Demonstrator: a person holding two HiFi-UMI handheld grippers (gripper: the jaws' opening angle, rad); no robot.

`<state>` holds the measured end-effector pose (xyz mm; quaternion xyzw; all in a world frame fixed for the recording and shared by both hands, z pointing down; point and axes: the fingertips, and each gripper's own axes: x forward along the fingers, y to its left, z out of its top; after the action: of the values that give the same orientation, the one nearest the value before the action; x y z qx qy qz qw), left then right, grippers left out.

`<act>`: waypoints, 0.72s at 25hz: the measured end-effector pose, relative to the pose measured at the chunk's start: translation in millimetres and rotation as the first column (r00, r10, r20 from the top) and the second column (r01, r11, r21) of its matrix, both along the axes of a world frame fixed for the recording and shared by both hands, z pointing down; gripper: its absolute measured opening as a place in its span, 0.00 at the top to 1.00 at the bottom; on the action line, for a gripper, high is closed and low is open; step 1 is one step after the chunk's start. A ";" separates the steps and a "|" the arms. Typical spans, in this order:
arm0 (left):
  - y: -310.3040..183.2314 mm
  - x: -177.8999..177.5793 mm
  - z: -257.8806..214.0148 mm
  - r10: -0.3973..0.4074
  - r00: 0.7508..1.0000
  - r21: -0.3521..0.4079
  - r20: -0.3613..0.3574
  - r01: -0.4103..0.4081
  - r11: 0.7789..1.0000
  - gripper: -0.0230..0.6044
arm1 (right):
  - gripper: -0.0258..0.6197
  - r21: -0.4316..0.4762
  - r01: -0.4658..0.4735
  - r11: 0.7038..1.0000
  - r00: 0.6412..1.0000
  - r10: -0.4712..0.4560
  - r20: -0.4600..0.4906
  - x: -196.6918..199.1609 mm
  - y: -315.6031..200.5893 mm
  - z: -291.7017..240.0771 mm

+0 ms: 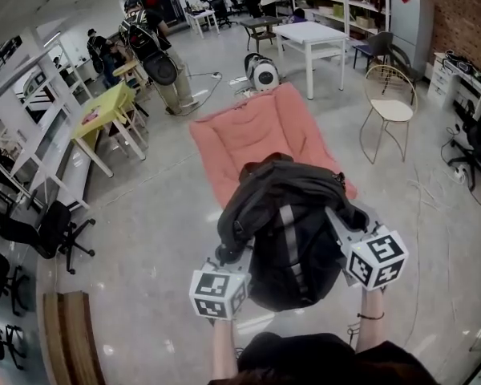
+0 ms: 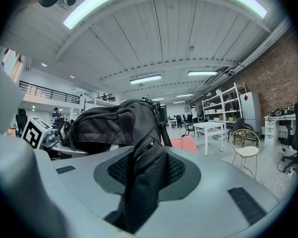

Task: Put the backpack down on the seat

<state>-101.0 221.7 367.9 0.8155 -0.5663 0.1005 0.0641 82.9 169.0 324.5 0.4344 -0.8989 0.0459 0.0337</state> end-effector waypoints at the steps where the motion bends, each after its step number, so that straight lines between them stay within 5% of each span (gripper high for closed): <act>1: -11.4 -4.4 0.3 0.003 1.000 -0.004 -0.002 -0.003 1.000 0.79 | 0.79 -0.003 -0.003 1.000 1.000 0.003 -0.001 -4.4 -10.5 -0.1; 18: -168.7 -22.5 24.9 0.093 0.996 -0.040 -0.008 -0.093 0.995 0.79 | 0.79 -0.037 -0.100 0.994 0.995 0.100 -0.002 -20.1 -156.0 22.9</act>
<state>-123.5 53.0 392.7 0.8399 -0.5253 0.1124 0.0775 62.8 13.0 347.4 0.4780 -0.8751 0.0641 0.0395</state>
